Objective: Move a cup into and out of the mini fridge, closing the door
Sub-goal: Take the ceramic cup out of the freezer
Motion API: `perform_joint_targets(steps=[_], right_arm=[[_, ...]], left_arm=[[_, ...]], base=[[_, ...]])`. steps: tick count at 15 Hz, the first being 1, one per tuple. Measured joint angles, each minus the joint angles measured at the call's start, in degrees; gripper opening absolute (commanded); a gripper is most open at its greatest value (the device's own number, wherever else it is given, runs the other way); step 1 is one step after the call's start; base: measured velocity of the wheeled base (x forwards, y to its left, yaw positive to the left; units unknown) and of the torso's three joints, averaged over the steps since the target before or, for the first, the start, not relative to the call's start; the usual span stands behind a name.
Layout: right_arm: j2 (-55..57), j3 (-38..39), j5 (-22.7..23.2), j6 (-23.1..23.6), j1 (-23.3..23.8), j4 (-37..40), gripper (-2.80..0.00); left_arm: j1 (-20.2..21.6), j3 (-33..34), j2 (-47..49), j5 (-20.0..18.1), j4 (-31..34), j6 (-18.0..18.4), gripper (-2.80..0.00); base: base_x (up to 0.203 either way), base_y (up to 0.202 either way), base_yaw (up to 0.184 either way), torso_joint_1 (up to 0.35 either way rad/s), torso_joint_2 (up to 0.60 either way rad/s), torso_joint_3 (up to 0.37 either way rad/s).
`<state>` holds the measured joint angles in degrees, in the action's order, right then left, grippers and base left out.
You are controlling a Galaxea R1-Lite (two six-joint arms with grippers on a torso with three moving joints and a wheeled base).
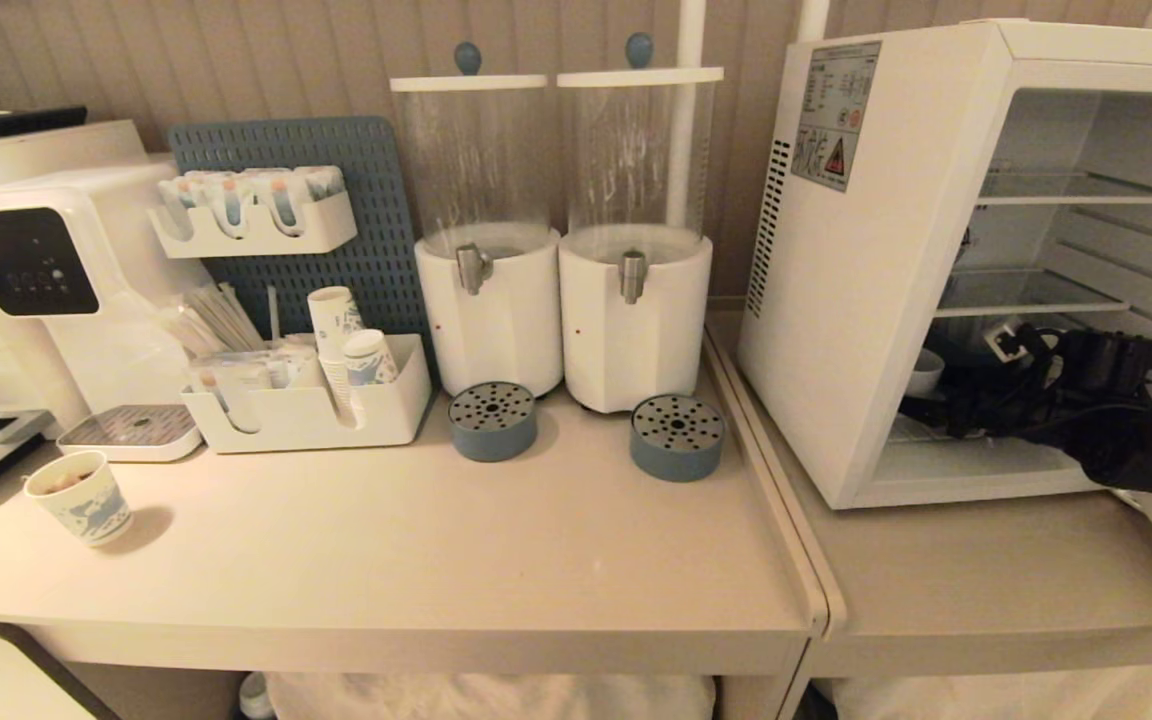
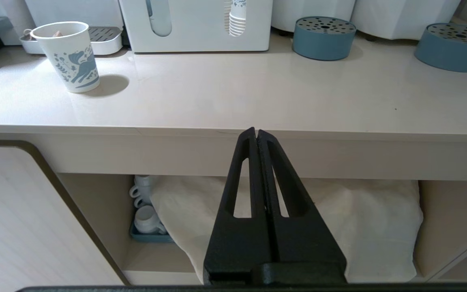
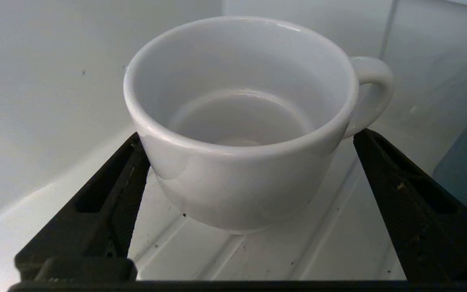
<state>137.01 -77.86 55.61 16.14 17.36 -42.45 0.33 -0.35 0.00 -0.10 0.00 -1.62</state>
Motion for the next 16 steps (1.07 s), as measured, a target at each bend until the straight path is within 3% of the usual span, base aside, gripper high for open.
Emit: perform_joint_targets(steps=[4, 5, 16], right_arm=[[0.3, -0.9, -0.5, -0.5, -0.7, 0.7, 0.00], [0.3, -1.0, -0.5, -0.4, -1.0, 0.5, -2.80], [-1.1, 2.9, -0.2, 0.0, -0.6, 0.1, -2.80]], left_arm=[[0.0, 0.0, 0.0, 0.0, 0.0, 0.0, -2.80], [0.0, 0.0, 0.0, 0.0, 0.0, 0.0, -2.80], [0.0, 0.0, 0.0, 0.0, 0.0, 0.0, -2.80]], base=[[0.000, 0.000, 0.000, 0.000, 0.00, 0.000], [0.000, 0.000, 0.000, 0.000, 0.00, 0.000], [0.000, 0.000, 0.000, 0.000, 0.00, 0.000]])
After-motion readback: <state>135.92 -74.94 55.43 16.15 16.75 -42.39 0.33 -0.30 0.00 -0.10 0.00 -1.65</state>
